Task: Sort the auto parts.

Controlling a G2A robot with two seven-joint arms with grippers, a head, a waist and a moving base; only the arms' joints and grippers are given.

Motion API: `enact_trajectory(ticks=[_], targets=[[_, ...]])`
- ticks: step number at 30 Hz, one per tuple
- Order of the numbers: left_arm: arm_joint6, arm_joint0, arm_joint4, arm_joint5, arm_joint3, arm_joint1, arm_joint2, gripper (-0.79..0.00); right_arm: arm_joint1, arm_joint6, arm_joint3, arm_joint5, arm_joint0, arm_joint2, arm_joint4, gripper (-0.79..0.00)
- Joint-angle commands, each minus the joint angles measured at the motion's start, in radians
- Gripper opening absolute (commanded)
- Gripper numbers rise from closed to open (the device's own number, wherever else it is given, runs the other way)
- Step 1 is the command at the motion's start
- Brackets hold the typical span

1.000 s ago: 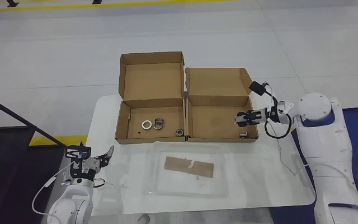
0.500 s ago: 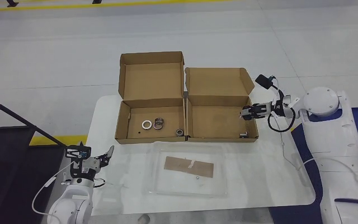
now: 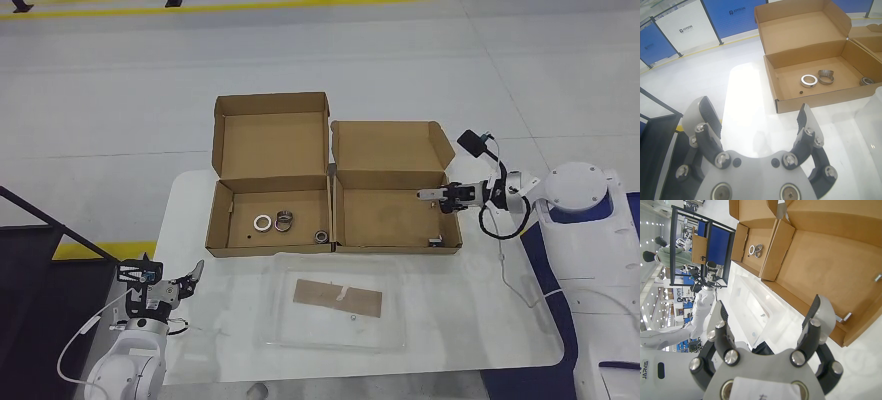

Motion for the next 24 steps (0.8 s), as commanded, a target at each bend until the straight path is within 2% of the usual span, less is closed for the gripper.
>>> enact_trajectory(ticks=[1, 4, 6, 11, 15, 18, 24], targets=[[0.0, 0.0, 0.0, 0.0, 0.0, 0.0, 0.0, 0.0, 0.0, 0.0, 0.0, 0.0, 0.0, 0.0, 0.0, 0.0], [0.0, 0.0, 0.0, 0.0, 0.0, 0.0, 0.0, 0.0, 0.0, 0.0, 0.0, 0.0, 0.0, 0.0, 0.0, 0.0], [0.0, 0.0, 0.0, 0.0, 0.0, 0.0, 0.0, 0.0, -0.004, -0.006, -0.037, -0.007, -0.011, 0.004, 0.102, 0.0], [0.0, 0.0, 0.0, 0.0, 0.0, 0.0, 0.0, 0.0, 0.007, 0.096, -0.224, -0.043, -0.033, 0.05, 0.285, 0.0], [0.0, 0.0, 0.0, 0.0, 0.0, 0.0, 0.0, 0.0, 0.02, 0.108, -0.352, -0.017, -0.057, 0.013, 0.419, 0.0], [0.0, 0.0, 0.0, 0.0, 0.0, 0.0, 0.0, 0.0, 0.037, 0.108, -0.411, -0.005, -0.057, -0.016, 0.415, 0.0], [0.0, 0.0, 0.0, 0.0, 0.0, 0.0, 0.0, 0.0, 0.05, 0.108, -0.43, 0.01, -0.049, -0.029, 0.448, 0.0]])
